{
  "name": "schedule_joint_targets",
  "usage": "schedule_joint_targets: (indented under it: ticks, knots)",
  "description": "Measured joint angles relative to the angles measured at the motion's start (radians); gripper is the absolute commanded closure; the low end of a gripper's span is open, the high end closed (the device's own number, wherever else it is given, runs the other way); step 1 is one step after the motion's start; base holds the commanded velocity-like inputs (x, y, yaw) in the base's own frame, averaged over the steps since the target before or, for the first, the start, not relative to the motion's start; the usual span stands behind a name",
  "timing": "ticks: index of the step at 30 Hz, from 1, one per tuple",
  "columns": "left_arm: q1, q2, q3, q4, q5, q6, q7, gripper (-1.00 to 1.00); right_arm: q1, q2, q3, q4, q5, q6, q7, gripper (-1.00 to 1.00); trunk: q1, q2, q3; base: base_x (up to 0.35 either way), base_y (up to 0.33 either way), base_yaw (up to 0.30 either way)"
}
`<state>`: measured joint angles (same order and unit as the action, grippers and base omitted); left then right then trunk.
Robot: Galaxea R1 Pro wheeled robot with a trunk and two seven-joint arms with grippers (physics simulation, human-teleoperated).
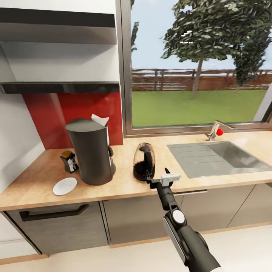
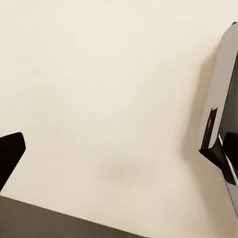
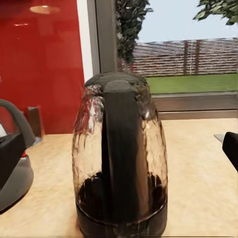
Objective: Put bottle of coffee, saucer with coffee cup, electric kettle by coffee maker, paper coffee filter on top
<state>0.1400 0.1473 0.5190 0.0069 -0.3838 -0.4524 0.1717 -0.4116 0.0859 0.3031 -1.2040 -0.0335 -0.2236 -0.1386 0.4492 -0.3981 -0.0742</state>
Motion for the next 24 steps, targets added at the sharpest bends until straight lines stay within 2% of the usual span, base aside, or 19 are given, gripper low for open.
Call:
schedule_joint_targets:
  ticks: [5,15,24]
  knots:
    - [0.000,0.000,-0.001,0.000,-0.001,0.005,0.000,-1.00,0.000,0.000,0.000,0.048,-0.001,-0.003,0.000,-1.00,0.000,0.000,0.000,0.266,0.101,0.000]
    - [0.000,-0.001,-0.004,-0.001,-0.001,0.068,0.001,-1.00,0.000,0.000,-0.001,0.073,-0.002,-0.004,0.000,-1.00,0.000,0.000,0.000,0.295,0.142,0.000]
    - [0.000,-0.002,-0.004,-0.001,-0.001,0.072,0.001,-1.00,0.000,0.000,-0.001,0.134,-0.001,-0.005,0.000,-1.00,0.000,0.000,0.000,0.060,0.025,0.000]
